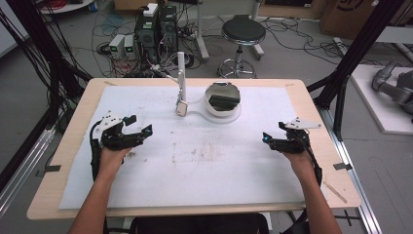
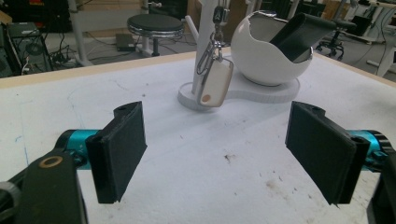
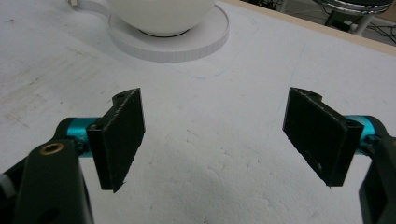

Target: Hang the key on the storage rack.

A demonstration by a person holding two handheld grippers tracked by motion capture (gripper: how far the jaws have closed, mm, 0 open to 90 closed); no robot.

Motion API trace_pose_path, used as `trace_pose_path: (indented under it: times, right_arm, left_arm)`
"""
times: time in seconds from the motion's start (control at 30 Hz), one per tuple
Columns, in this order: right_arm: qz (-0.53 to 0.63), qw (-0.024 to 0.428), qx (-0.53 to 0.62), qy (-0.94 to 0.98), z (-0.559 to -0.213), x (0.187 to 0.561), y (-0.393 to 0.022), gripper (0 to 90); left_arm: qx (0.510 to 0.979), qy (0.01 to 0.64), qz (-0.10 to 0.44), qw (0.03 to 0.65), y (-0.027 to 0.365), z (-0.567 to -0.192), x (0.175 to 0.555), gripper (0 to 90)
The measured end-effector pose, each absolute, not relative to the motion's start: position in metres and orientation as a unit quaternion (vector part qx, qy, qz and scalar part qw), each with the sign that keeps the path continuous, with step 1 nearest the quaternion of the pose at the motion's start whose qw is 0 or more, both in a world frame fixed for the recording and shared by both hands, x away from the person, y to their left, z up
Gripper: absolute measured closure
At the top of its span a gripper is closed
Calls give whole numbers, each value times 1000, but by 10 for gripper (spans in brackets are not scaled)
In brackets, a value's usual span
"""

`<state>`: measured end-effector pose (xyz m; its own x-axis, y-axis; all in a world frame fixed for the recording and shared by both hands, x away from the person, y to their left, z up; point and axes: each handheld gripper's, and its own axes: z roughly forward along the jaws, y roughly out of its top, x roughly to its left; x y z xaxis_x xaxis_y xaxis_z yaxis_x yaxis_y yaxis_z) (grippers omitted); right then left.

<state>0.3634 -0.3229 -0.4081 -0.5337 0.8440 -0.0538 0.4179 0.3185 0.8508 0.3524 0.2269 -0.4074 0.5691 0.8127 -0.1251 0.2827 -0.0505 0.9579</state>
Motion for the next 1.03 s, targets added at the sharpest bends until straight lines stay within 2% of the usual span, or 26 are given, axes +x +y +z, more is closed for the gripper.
trace_pose_path:
  times: [1.03]
  right_arm:
    - [418,249,402,776,-409,363,-316,212]
  left_arm:
    - [688,414,232,549,224,-412,352,201]
